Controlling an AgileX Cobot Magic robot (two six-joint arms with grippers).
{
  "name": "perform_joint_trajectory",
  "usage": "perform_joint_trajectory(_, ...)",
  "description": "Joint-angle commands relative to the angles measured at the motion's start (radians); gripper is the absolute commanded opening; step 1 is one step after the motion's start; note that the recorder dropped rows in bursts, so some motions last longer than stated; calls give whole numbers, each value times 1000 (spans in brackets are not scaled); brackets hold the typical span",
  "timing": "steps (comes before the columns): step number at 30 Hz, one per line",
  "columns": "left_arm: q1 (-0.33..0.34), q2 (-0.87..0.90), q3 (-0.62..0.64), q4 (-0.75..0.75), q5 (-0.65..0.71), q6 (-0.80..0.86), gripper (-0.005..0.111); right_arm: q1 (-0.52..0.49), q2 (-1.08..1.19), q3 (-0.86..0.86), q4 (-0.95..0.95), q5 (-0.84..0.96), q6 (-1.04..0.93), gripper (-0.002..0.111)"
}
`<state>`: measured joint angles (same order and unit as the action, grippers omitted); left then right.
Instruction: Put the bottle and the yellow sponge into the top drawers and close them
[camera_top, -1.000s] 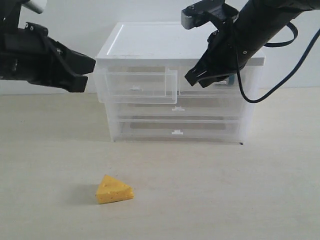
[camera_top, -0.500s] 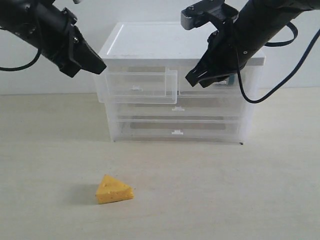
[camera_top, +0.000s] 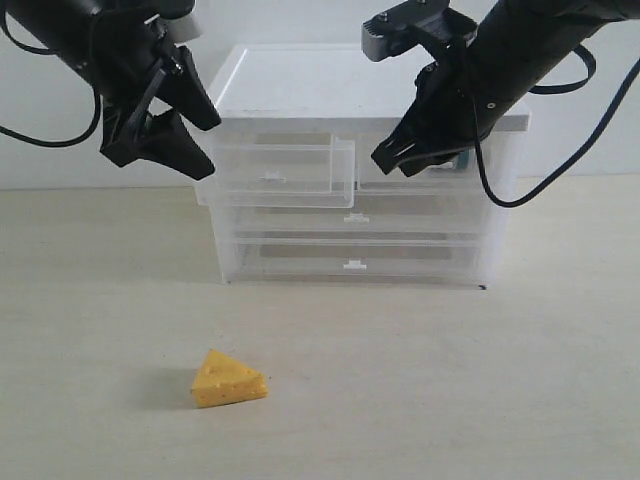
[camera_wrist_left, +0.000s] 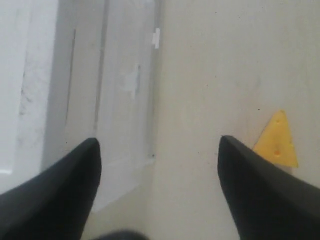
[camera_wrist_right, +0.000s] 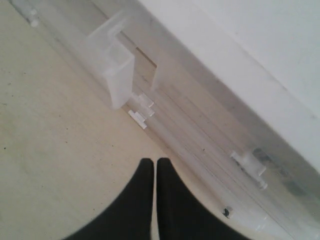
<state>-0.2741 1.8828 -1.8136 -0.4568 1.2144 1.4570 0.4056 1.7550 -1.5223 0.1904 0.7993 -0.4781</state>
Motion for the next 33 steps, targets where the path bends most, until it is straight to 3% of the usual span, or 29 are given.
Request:
perform_joint_trajectory(1, -30, 15, -4, -19, -17, 90, 64, -7, 1, -7, -2, 1, -7, 0)
perform_joint_trajectory(20, -41, 88, -6, 11, -131, 120, 63, -7, 1, -7, 0, 1, -11, 0)
perform_joint_trajectory(23, -41, 88, -6, 9, -136, 106, 47, -7, 1, -7, 0, -3, -10, 0)
perform_joint_trajectory(27, -41, 88, -6, 9, -144, 106, 5, -7, 1, -7, 0, -3, -10, 0)
perform_joint_trajectory(33, -41, 85, -6, 19, -122, 106, 4, -7, 1, -7, 0, -9, -10, 0)
